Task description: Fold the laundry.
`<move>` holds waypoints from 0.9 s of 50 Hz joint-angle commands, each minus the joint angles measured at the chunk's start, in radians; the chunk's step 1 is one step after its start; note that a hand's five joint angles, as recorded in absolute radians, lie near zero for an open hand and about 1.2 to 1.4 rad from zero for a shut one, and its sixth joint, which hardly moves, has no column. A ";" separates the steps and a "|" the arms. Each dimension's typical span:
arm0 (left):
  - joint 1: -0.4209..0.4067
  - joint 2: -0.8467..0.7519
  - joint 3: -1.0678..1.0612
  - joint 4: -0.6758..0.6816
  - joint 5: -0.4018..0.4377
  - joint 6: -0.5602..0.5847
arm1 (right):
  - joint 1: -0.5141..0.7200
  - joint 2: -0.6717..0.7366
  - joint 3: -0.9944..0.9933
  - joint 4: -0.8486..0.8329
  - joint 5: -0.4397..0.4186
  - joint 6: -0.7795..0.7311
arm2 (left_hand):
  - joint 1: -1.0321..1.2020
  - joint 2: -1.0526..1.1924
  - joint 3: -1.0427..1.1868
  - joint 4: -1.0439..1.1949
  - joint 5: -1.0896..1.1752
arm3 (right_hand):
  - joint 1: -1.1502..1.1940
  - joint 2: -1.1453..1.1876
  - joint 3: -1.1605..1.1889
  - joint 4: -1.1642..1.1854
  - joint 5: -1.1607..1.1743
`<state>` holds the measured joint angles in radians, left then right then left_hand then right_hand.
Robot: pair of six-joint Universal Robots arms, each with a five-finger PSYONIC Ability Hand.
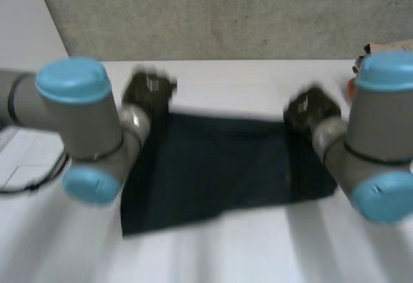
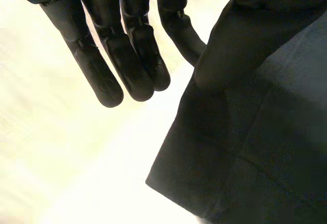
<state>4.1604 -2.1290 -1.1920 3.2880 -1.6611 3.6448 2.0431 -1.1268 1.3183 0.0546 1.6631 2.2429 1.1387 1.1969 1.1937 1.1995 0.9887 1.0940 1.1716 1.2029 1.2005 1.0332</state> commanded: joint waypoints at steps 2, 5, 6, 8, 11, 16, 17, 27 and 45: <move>0.073 0.009 0.250 0.523 0.026 0.255 | 0.002 0.032 -0.258 -0.605 -0.005 0.012 | 0.258 0.199 0.203 0.197 0.233 | 0.302 0.225 0.193 0.196 0.189; 0.079 0.012 0.304 0.619 0.044 0.248 | 0.002 0.044 -0.283 -0.797 -0.045 0.012 | 0.258 0.199 0.203 0.197 0.233 | 0.302 0.225 0.193 0.196 0.189; 0.079 0.012 0.314 0.622 0.046 0.245 | 0.002 0.050 -0.290 -0.814 -0.055 0.012 | 0.258 0.199 0.203 0.197 0.233 | 0.302 0.225 0.193 0.196 0.189; 0.083 0.009 0.336 0.618 0.044 0.245 | 0.002 0.079 -0.332 -0.806 -0.069 0.014 | 0.258 0.199 0.203 0.197 0.233 | 0.302 0.225 0.193 0.196 0.189; 0.092 0.008 0.332 0.588 0.046 0.238 | 0.003 0.111 -0.358 -0.770 -0.071 0.014 | 0.258 0.199 0.203 0.197 0.233 | 0.302 0.225 0.193 0.196 0.189; 0.095 0.012 0.205 0.535 0.047 0.192 | 0.003 0.154 -0.360 -0.688 -0.077 0.030 | 0.258 0.199 0.203 0.197 0.233 | 0.302 0.225 0.193 0.196 0.189; 0.096 0.012 0.175 0.535 0.047 0.189 | 0.005 0.165 -0.355 -0.681 -0.077 0.038 | 0.258 0.199 0.203 0.197 0.233 | 0.302 0.225 0.193 0.196 0.189; 0.083 -0.032 -0.138 0.516 0.040 0.190 | 0.003 0.294 -0.248 -0.553 -0.069 0.084 | 0.258 0.199 0.203 0.197 0.233 | 0.302 0.225 0.193 0.196 0.189; 0.014 0.228 -0.615 0.013 -0.005 0.183 | -0.009 0.044 0.127 -0.029 -0.069 0.063 | 0.258 0.199 0.203 0.197 0.233 | 0.302 0.225 0.193 0.196 0.189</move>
<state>4.1935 -2.0545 -1.6908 3.4982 -1.6586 3.8329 2.0396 -0.9117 1.3203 -0.1921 1.5930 2.3183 1.1387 1.1981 1.1940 1.1997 1.0062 1.0940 1.1716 1.2029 1.2006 1.0332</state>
